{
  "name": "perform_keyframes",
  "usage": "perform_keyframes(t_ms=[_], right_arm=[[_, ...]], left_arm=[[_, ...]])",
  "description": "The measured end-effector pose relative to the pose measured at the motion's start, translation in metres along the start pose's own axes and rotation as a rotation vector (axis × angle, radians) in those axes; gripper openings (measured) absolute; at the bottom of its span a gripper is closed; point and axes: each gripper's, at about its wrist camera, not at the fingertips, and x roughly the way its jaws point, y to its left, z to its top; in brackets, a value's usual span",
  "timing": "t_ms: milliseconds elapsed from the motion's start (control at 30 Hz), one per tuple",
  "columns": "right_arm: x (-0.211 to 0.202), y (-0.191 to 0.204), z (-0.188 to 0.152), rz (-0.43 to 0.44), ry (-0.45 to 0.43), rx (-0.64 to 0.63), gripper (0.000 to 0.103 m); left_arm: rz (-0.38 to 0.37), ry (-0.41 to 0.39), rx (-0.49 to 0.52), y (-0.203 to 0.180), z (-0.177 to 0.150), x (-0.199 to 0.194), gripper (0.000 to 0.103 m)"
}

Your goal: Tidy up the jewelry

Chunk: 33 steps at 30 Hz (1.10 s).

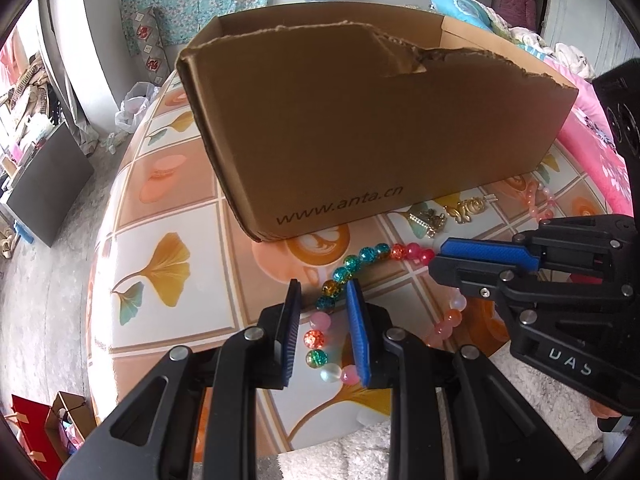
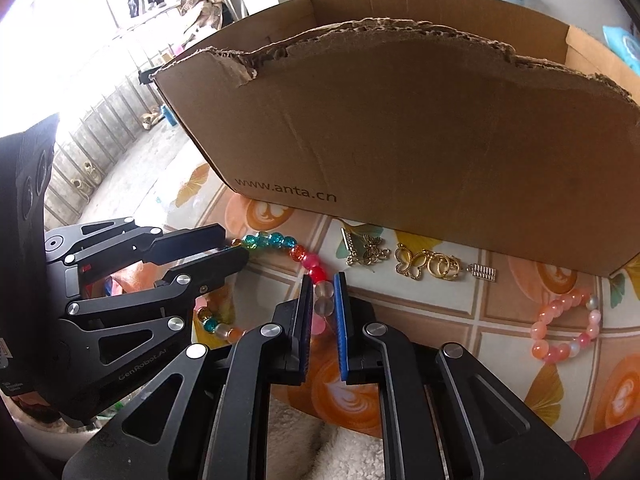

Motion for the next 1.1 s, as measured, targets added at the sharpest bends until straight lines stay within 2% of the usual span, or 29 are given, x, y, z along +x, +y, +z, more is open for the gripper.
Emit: perform_keyframes(t_ms=[200, 600, 800, 1100], right_arm=[[0.001, 0.007, 0.000, -0.034, -0.017, -0.040, 0.009], [-0.011, -0.002, 0.003, 0.027, -0.049, 0.003, 0.007], [-0.036, -0.005, -0.003, 0.045, -0.101, -0.003, 0.007], [-0.085, -0.009, -0.005, 0.089, -0.230, 0.014, 0.007]], left_arm=[[-0.003, -0.004, -0.006, 0.000, 0.001, 0.001, 0.010], [-0.034, -0.039, -0.025, 0.003, 0.001, -0.013, 0.009], [-0.058, -0.097, -0.036, 0.003, -0.002, -0.042, 0.009], [-0.117, -0.220, -0.017, -0.012, 0.006, -0.098, 0.009]])
